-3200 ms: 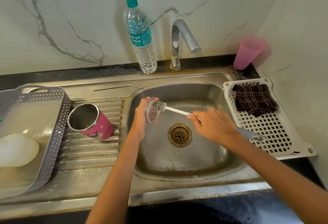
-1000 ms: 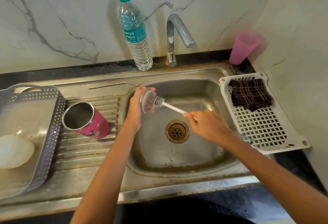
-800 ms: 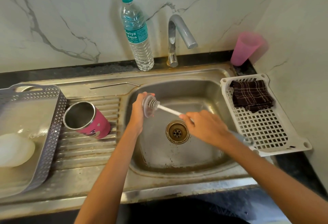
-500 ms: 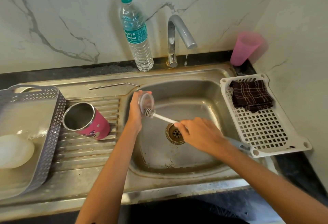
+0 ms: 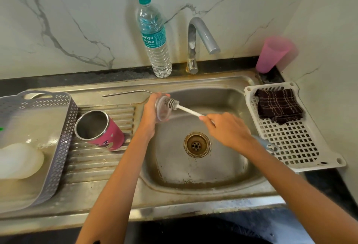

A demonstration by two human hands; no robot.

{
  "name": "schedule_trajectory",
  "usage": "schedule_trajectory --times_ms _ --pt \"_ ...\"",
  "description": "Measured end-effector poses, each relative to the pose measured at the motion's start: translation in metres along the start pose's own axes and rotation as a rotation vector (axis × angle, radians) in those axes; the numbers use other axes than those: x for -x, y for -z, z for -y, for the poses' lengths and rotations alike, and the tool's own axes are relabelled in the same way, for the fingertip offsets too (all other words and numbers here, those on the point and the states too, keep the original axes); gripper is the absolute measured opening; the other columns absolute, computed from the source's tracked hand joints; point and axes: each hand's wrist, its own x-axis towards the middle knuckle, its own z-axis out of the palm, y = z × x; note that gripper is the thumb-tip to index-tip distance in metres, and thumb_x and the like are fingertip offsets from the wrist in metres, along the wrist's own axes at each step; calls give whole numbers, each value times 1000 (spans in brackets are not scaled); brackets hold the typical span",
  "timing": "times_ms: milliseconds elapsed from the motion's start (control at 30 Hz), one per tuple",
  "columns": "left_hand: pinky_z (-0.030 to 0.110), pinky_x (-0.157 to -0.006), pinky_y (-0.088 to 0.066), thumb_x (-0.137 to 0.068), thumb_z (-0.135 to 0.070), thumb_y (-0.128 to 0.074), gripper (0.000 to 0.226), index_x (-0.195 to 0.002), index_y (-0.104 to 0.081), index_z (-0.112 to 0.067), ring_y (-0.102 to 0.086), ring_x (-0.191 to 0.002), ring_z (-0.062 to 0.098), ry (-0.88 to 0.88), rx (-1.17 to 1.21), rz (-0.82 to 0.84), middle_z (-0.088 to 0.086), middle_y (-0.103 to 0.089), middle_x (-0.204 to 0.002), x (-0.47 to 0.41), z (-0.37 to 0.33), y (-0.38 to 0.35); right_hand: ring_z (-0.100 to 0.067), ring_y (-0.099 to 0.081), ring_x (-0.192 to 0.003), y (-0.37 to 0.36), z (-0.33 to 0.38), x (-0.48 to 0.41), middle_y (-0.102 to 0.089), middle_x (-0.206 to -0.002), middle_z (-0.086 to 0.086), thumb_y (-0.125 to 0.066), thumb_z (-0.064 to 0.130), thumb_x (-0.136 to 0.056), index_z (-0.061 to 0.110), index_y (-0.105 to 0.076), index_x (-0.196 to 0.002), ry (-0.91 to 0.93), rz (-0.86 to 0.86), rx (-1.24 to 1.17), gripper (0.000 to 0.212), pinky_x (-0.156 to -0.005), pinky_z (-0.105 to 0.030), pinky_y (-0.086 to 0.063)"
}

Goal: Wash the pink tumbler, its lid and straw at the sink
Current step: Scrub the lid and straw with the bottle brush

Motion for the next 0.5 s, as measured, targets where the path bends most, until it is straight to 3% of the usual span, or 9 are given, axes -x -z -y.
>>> schedule_trajectory --times_ms 100,267,400,500 --pt "29 -67 -51 -95 -41 -43 37 -97 -72 -18 -61 -85 19 -16 24 -44 7 -67 -94 -1 -7 -2 -10 -42 -42 -15 6 13 -47 -52 6 -27 46 -103 22 -65 -89 17 58 -29 47 -44 -23 -32" --pt "29 -65 -49 -96 -42 -41 39 -101 -71 -16 -61 -80 18 69 34 -12 2 -71 -83 1 0 -6 -11 -44 -45 0 3 10 -49 -53 6 -29 47 -103 24 -66 -95 53 -9 -13 45 -51 -28 -40" --pt "28 -63 -50 -95 -45 -41 41 -103 -69 -17 -60 -89 21 10 40 24 7 -67 -99 2 -1 -8 -12 -44 -43 -1 -10 5 -48 -53 5 -30 47 -102 28 -58 -79 -12 48 -57 42 -45 -25 -36" --pt "29 -67 -48 -79 -53 -48 48 -102 -71 -18 -60 -86 19 72 118 -59 7 -67 -95 0 0 -10 -15 -47 -46 -10 3 25 -46 -52 6 -29 46 -103 22 -63 -87 61 73 -4 44 -52 -31 -49"
